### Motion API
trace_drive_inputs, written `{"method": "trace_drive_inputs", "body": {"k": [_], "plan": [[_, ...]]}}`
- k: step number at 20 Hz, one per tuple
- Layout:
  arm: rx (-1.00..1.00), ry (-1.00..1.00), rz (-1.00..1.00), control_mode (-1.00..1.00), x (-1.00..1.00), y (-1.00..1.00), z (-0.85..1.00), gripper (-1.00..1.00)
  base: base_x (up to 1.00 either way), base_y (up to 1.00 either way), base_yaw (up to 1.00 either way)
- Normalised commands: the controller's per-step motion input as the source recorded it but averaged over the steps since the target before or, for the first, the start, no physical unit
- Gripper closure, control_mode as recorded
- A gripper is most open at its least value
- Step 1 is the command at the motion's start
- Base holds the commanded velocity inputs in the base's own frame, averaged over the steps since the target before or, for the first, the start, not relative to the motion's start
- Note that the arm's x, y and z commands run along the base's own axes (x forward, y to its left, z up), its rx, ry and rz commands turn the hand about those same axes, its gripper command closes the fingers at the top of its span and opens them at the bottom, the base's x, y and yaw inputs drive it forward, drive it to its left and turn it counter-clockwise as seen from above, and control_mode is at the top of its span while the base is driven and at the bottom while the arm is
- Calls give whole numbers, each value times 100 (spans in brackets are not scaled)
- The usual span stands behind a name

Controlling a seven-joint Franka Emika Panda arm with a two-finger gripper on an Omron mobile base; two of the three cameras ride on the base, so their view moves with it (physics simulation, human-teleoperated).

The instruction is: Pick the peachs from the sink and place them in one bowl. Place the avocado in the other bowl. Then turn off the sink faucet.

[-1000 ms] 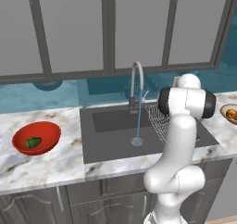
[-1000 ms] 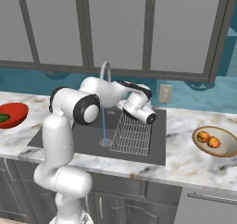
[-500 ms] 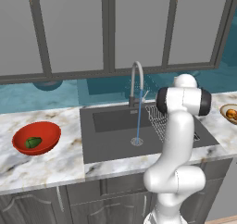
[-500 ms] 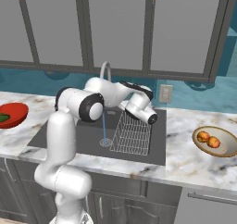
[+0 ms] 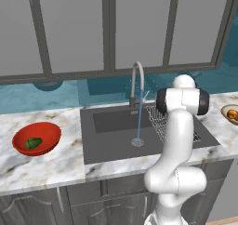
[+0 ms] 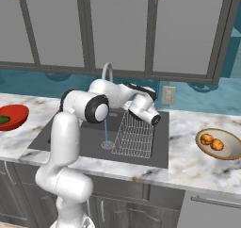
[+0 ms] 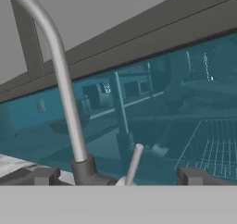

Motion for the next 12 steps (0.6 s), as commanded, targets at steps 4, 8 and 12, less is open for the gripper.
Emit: {"method": "trace_drive_inputs", "body": {"k": [4, 8, 12], "plan": [[0, 0, 0, -100, 16, 0, -13, -100, 0, 0, 0], [1, 0, 0, -100, 13, 0, -13, -100, 0, 0, 0], [1, 0, 0, -100, 13, 0, -12, -100, 0, 0, 0]]}}
